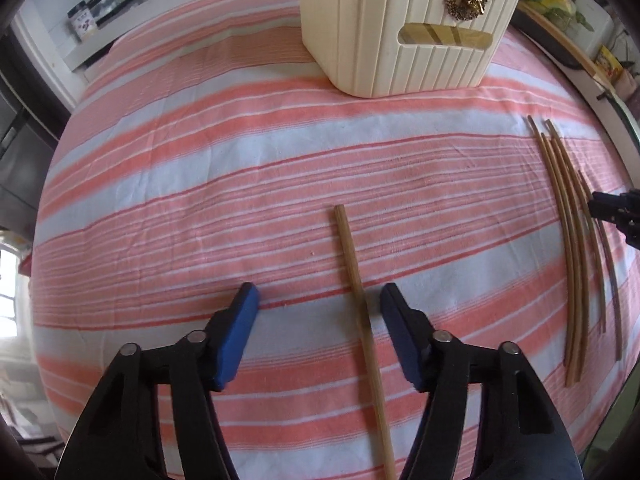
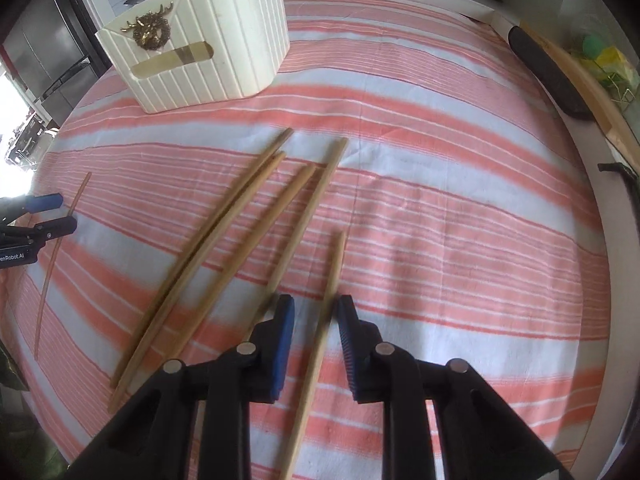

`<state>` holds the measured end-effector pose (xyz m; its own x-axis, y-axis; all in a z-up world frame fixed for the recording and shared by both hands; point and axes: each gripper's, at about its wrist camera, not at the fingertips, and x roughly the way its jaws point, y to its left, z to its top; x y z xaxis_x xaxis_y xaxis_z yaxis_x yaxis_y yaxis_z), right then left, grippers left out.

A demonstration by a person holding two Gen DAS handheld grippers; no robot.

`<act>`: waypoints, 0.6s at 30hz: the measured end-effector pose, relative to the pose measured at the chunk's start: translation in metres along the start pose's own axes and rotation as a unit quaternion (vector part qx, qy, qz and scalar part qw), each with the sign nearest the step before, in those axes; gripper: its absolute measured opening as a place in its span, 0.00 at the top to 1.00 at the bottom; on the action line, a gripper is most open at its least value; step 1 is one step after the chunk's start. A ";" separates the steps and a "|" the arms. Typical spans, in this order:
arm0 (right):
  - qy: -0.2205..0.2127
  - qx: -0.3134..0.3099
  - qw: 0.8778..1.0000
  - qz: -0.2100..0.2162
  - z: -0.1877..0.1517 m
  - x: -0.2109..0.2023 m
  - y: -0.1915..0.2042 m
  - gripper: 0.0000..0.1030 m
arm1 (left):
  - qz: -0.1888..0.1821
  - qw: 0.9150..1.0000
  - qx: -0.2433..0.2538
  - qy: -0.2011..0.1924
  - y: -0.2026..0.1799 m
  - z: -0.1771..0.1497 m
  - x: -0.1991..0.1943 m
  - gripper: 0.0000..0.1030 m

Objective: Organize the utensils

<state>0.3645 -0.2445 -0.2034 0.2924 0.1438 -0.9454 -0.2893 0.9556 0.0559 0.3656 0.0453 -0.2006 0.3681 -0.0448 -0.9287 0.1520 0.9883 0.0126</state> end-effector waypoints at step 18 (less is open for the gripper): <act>-0.171 0.049 0.983 0.050 -0.020 -0.130 -0.003 0.94 | -0.081 0.976 -0.048 -0.195 0.018 -0.031 -0.150 0.96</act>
<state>0.3089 -0.2713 -0.0875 0.5610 0.3011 -0.7711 -0.2479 0.9499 0.1905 0.2851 0.0747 -0.0724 0.6698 -0.2361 -0.7040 0.1580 0.9717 -0.1755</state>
